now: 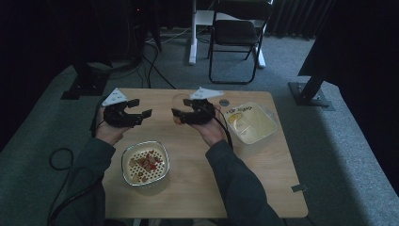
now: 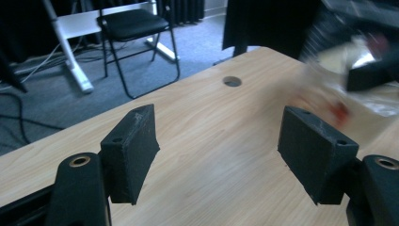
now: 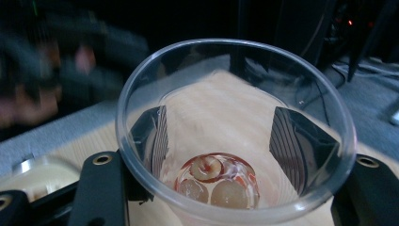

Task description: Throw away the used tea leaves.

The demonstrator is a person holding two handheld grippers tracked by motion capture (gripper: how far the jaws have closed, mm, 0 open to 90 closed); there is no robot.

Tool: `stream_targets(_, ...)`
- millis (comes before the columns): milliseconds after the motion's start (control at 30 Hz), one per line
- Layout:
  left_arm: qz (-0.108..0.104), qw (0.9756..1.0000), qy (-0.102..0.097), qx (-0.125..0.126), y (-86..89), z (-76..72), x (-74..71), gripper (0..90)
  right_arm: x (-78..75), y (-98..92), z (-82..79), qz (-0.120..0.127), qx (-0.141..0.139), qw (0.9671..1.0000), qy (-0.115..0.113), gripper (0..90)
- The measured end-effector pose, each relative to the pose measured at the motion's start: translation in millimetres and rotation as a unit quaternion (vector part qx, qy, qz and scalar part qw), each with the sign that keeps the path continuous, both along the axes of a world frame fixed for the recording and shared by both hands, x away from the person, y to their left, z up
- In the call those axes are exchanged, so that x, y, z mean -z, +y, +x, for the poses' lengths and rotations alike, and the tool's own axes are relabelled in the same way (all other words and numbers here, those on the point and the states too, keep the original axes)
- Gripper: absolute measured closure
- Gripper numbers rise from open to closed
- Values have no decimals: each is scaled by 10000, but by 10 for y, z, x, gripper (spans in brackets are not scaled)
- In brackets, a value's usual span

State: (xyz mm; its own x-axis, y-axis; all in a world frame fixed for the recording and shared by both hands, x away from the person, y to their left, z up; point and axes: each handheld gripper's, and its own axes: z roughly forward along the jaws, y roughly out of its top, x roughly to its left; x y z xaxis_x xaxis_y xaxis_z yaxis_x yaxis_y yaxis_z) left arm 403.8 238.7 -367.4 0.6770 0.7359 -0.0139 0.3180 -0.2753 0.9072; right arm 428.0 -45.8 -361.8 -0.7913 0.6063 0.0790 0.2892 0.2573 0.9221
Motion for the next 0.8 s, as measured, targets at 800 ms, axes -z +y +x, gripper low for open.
stream_targets(800,96,9992,-355,149,-192,14,77,404,-439,871,159,-267,-711,9970,175,370)
